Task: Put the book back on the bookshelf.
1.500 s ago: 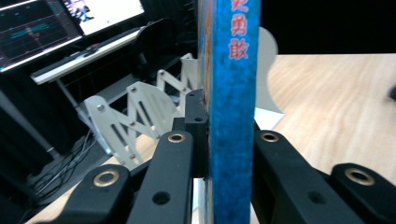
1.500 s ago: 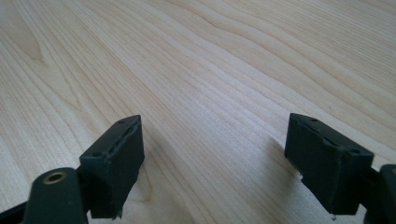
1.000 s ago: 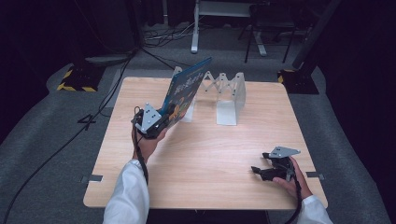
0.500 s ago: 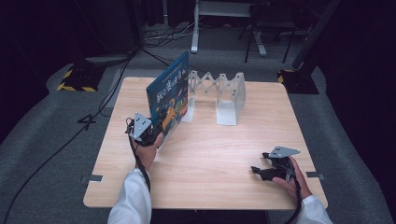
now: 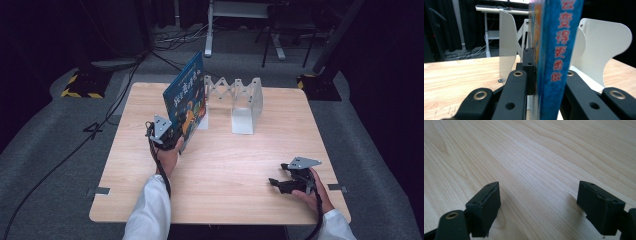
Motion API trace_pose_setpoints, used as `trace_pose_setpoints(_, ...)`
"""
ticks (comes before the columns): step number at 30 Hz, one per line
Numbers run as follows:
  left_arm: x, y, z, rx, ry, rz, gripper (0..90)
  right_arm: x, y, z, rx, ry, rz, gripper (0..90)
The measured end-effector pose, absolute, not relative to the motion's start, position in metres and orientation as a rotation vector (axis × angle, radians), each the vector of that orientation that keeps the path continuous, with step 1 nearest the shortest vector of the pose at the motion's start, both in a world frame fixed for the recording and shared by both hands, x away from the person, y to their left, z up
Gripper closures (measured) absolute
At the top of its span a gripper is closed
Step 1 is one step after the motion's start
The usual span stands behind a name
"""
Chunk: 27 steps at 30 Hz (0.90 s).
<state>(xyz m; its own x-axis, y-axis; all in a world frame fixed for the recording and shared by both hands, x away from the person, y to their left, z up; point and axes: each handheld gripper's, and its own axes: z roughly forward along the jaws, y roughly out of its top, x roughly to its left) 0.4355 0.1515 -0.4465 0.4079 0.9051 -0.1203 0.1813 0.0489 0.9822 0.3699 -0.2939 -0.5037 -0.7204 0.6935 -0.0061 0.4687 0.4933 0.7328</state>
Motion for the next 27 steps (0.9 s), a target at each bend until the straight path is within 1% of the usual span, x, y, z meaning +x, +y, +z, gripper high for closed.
trace_pose_setpoints(6,0.442,0.138,-0.446,1.437,1.052,0.747,81.7,0.37,-0.294,-0.504,0.98,2.441,1.062,19.4)
trace_pose_setpoints(13,0.449,0.134,-0.446,1.41,1.101,0.749,80.6,0.371,-0.294,-0.504,0.971,2.445,1.063,19.2)
trace_pose_setpoints(16,0.451,0.134,-0.449,1.408,1.131,0.746,78.3,0.371,-0.294,-0.504,0.97,2.445,1.063,19.2)
trace_pose_setpoints(19,0.451,0.137,-0.452,1.412,1.157,0.733,73.8,0.371,-0.294,-0.504,0.969,2.445,1.063,19.2)
trace_pose_setpoints(27,0.445,0.14,-0.457,1.477,1.114,0.749,67.5,0.371,-0.294,-0.504,0.968,2.444,1.064,19.0)
